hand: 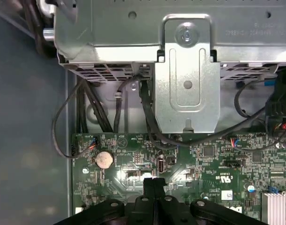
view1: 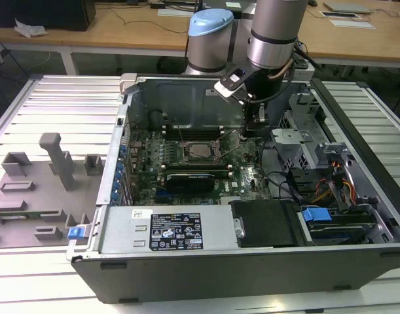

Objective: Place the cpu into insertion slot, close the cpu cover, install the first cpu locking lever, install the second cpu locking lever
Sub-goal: 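Close the cpu cover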

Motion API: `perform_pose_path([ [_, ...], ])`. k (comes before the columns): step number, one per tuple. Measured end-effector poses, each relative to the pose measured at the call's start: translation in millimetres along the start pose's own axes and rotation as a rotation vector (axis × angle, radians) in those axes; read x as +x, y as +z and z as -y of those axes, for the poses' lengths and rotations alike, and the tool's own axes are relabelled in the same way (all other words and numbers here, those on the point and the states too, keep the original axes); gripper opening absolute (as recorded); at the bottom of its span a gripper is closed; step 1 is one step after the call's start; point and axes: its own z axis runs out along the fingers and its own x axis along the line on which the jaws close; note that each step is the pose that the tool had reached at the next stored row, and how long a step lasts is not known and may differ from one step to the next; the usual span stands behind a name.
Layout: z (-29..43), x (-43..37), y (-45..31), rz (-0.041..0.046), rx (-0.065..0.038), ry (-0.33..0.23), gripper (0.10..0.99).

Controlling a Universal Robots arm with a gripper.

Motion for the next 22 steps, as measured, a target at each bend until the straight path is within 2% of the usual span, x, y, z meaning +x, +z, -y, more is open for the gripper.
perform_pose_path([
  [4,-0.6,0.0,8.5,0.0,0.001,0.0,0.106],
  [10,-0.7,0.0,10.7,0.0001,0.002,0.0,0.106],
  [11,-0.8,0.0,10.8,0.0,0.005,0.0,0.106],
  [12,-0.9,0.0,10.9,-0.0001,0.011,0.0,0.106],
  [14,-1.5,0.0,11.1,0.0003,0.043,0.0,0.106],
  [15,-2.1,0.0,11.2,-0.0002,0.066,0.0,0.106],
  [16,-2.3,0.1,11.2,-0.0008,0.075,0.0,0.106],
  [20,-2.2,0.0,11.2,-0.0007,0.081,0.0,0.106],
  [22,-1.2,-0.1,11.1,-0.0006,0.081,0.001,0.106],
])
